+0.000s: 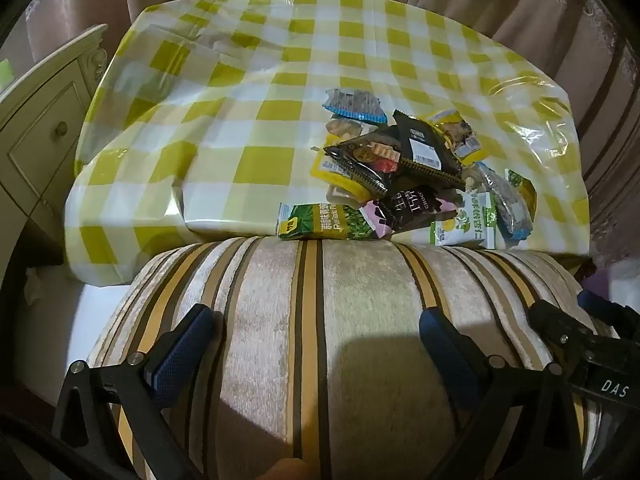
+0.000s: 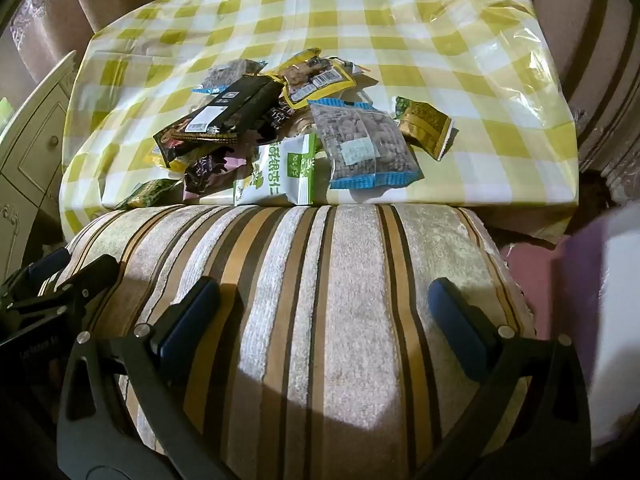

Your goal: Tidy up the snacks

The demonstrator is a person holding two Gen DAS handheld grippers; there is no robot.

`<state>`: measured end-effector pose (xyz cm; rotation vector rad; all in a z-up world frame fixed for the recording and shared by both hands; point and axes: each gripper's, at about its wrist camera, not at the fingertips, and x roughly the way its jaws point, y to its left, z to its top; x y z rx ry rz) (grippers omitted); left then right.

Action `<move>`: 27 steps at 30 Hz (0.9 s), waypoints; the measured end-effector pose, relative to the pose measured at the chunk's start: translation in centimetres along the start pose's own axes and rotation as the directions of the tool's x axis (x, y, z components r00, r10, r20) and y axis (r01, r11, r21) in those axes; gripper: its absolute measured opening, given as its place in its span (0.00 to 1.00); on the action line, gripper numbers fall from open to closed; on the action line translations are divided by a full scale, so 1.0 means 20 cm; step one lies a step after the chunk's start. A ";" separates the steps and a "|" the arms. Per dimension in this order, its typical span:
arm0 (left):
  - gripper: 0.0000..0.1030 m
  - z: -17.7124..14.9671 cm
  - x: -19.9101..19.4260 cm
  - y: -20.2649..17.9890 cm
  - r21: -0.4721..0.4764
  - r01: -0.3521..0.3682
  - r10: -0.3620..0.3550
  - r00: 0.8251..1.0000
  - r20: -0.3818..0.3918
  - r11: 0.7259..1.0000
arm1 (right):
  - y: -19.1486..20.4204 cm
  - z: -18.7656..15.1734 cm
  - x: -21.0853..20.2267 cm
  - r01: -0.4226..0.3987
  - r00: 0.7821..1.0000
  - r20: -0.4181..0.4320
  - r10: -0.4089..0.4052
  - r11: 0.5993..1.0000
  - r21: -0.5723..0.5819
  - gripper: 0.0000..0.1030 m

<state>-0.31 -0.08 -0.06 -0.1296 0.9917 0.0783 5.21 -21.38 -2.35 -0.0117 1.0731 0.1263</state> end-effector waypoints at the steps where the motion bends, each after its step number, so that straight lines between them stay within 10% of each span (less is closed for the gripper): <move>1: 1.00 -0.01 0.00 0.01 -0.004 0.004 -0.004 1.000 0.006 1.000 | 0.00 0.00 0.00 -0.008 1.000 0.006 0.008 1.000 0.003 1.00; 27: 1.00 0.01 0.02 0.00 -0.030 -0.007 0.006 1.000 -0.029 1.000 | 0.02 0.00 0.00 0.000 1.000 0.003 0.000 1.000 0.003 1.00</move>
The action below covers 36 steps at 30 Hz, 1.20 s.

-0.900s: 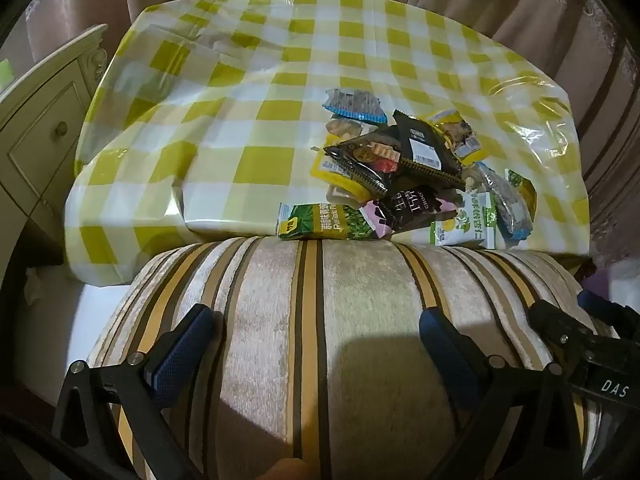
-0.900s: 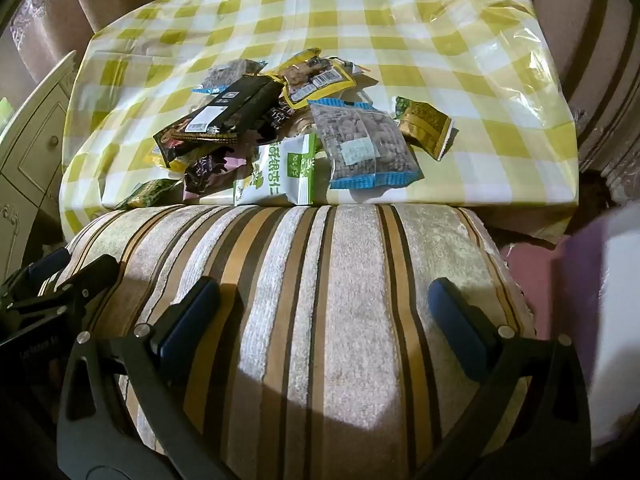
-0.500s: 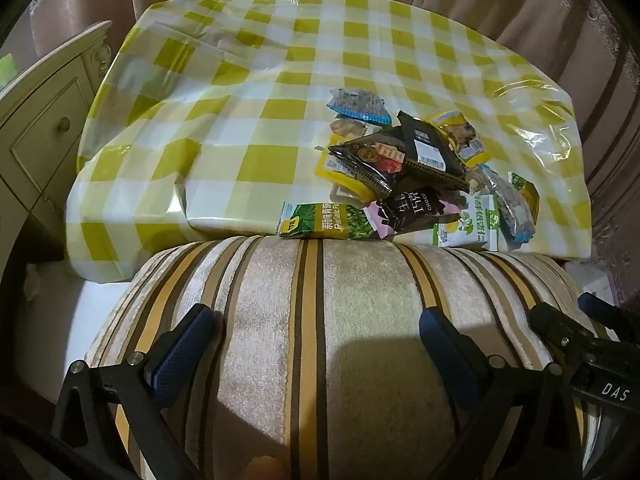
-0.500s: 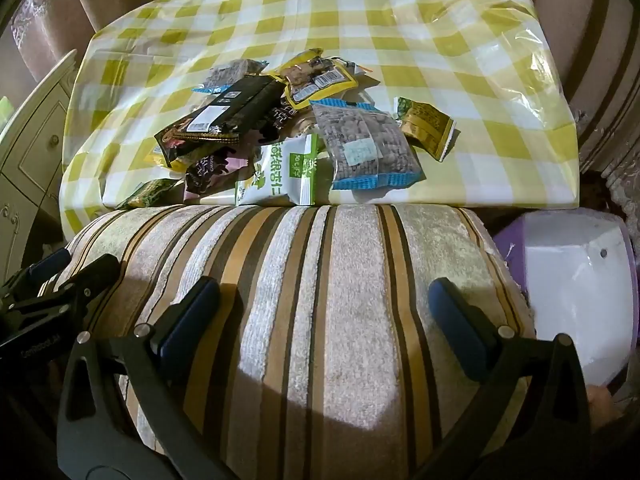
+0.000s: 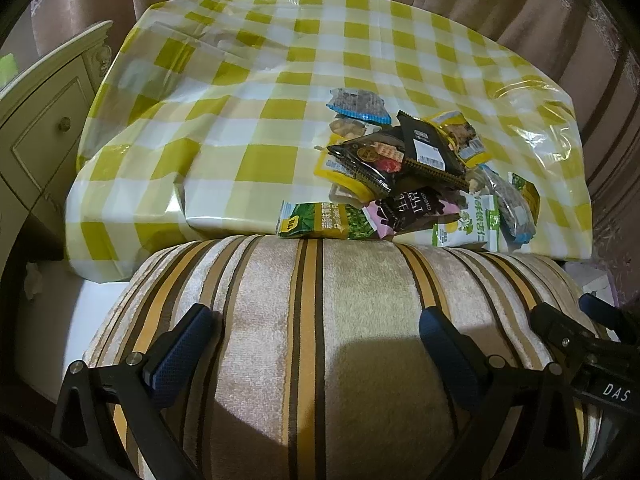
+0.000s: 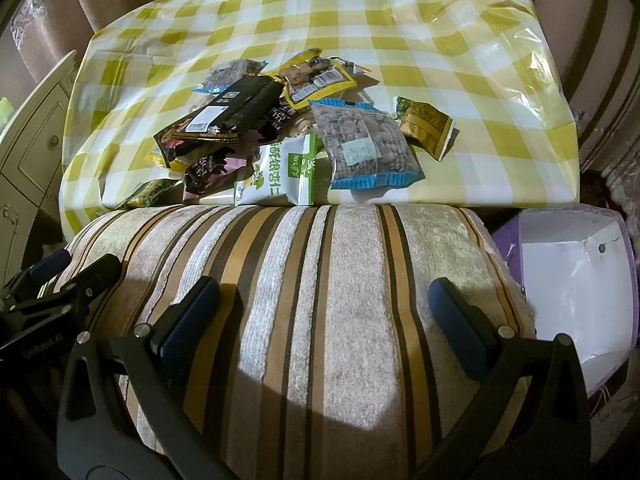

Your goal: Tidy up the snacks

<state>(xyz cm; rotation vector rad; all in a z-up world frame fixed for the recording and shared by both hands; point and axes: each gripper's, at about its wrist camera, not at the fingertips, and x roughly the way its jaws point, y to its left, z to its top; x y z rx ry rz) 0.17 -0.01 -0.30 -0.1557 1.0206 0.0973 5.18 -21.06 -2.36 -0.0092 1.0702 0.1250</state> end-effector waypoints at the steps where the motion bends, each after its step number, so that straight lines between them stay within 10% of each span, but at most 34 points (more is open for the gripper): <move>1: 1.00 0.00 0.00 0.00 -0.004 0.004 -0.004 1.000 -0.001 1.000 | 0.00 0.00 0.00 0.000 1.000 -0.001 0.000 1.000 -0.001 1.00; 36: 1.00 -0.01 0.01 -0.01 -0.003 0.002 -0.002 1.000 0.009 1.000 | -0.01 0.00 0.01 0.009 1.000 0.007 -0.009 1.000 0.002 1.00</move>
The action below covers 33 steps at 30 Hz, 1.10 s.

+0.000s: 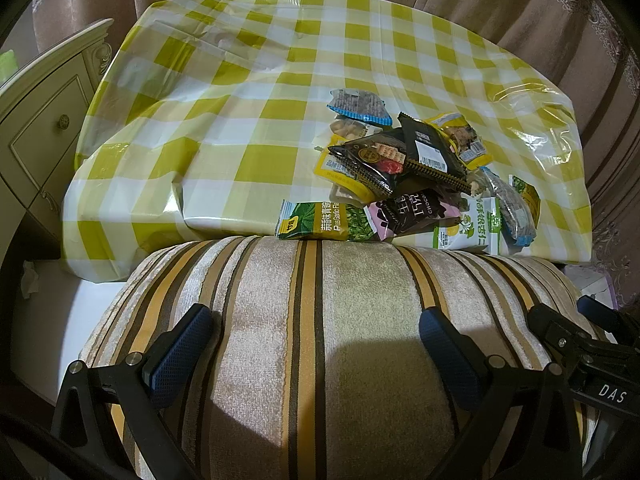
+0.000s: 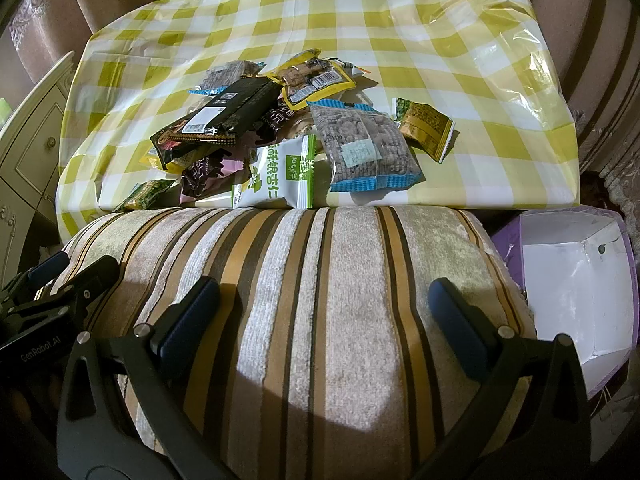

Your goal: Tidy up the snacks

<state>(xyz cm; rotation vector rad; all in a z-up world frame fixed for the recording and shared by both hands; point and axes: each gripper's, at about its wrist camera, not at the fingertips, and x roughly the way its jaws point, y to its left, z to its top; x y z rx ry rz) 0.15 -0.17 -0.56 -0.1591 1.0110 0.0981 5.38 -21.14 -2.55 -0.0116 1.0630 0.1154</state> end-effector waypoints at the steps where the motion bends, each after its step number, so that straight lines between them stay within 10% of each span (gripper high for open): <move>1: 1.00 0.00 0.00 0.00 0.000 0.000 0.000 1.000 0.000 1.000 | 0.00 0.00 0.00 0.000 1.000 0.000 0.000 1.000 0.000 1.00; 33: 1.00 0.03 0.00 0.02 -0.021 0.020 -0.020 1.000 0.007 1.000 | 0.00 0.01 0.01 -0.003 1.000 0.003 0.003 1.000 0.001 1.00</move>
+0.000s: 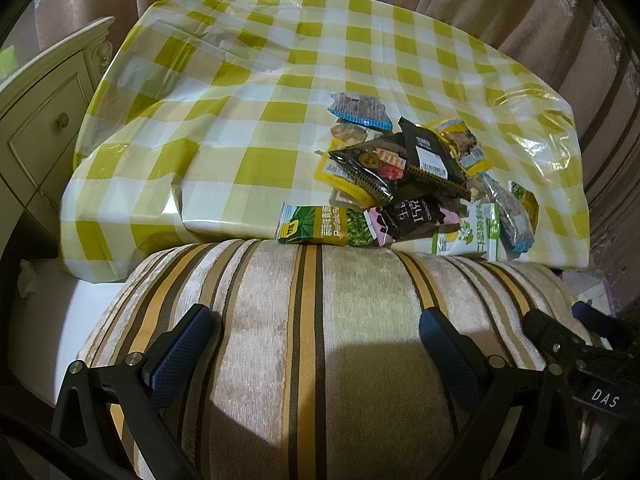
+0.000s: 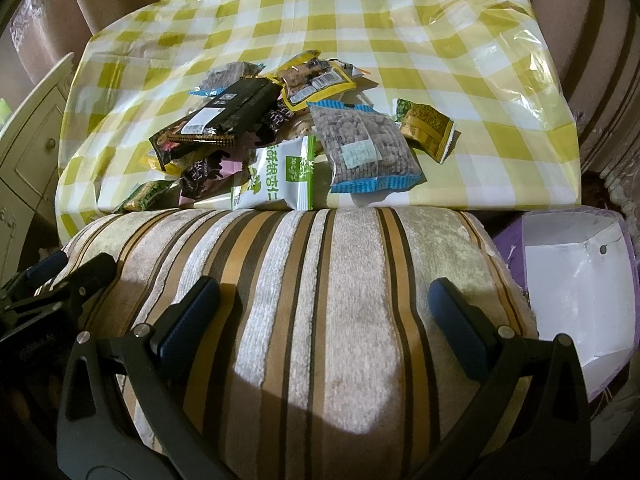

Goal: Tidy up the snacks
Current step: 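Grasp the black biscuit box with the left tool while the right tool grasps the blue-edged nut bag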

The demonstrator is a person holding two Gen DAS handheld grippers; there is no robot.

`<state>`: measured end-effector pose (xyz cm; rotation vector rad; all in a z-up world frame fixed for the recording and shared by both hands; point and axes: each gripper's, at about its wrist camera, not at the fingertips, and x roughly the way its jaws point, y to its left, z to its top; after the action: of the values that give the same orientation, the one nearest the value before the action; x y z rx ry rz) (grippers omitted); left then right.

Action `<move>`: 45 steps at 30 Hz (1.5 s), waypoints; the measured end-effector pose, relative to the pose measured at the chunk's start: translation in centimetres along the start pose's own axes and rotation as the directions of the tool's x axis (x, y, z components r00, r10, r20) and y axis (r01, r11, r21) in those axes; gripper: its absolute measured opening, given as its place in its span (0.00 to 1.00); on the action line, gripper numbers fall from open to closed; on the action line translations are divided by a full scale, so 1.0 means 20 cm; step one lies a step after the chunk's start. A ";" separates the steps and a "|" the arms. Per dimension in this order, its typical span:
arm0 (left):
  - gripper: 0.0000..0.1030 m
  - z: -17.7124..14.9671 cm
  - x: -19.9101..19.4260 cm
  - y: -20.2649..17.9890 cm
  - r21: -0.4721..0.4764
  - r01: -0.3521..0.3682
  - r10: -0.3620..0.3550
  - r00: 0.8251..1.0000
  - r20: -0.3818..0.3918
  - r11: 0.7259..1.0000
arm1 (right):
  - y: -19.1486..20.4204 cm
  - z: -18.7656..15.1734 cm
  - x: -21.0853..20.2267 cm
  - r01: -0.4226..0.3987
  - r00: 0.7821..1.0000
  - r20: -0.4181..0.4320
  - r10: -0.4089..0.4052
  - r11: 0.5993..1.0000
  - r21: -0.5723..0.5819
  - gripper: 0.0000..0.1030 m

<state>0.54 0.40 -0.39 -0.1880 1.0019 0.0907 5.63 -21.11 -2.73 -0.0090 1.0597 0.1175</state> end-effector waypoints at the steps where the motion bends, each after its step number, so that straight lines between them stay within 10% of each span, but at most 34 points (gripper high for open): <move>1: 1.00 0.01 0.00 0.00 -0.006 0.005 -0.005 1.000 -0.002 1.000 | -0.01 0.01 0.00 -0.007 1.000 -0.004 0.007 1.000 0.002 1.00; 21: 0.84 0.42 0.17 -0.26 0.097 0.137 -0.143 0.988 0.054 0.986 | -0.32 0.21 0.09 -0.139 0.987 -0.053 0.151 0.973 0.185 1.00; 36: 0.82 0.55 0.44 -0.48 0.194 0.019 -0.014 0.999 -0.029 0.981 | -0.32 0.46 0.34 -0.123 0.988 -0.078 0.131 0.987 0.100 0.99; 45: 0.69 0.53 0.46 -0.54 0.265 -0.018 0.026 0.999 -0.030 0.964 | -0.28 0.49 0.47 -0.114 0.984 -0.132 0.121 0.992 0.060 0.82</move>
<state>16.03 -8.25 -1.24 0.0667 1.0386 -0.0267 19.23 -25.23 -6.37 0.0941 1.1987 0.1978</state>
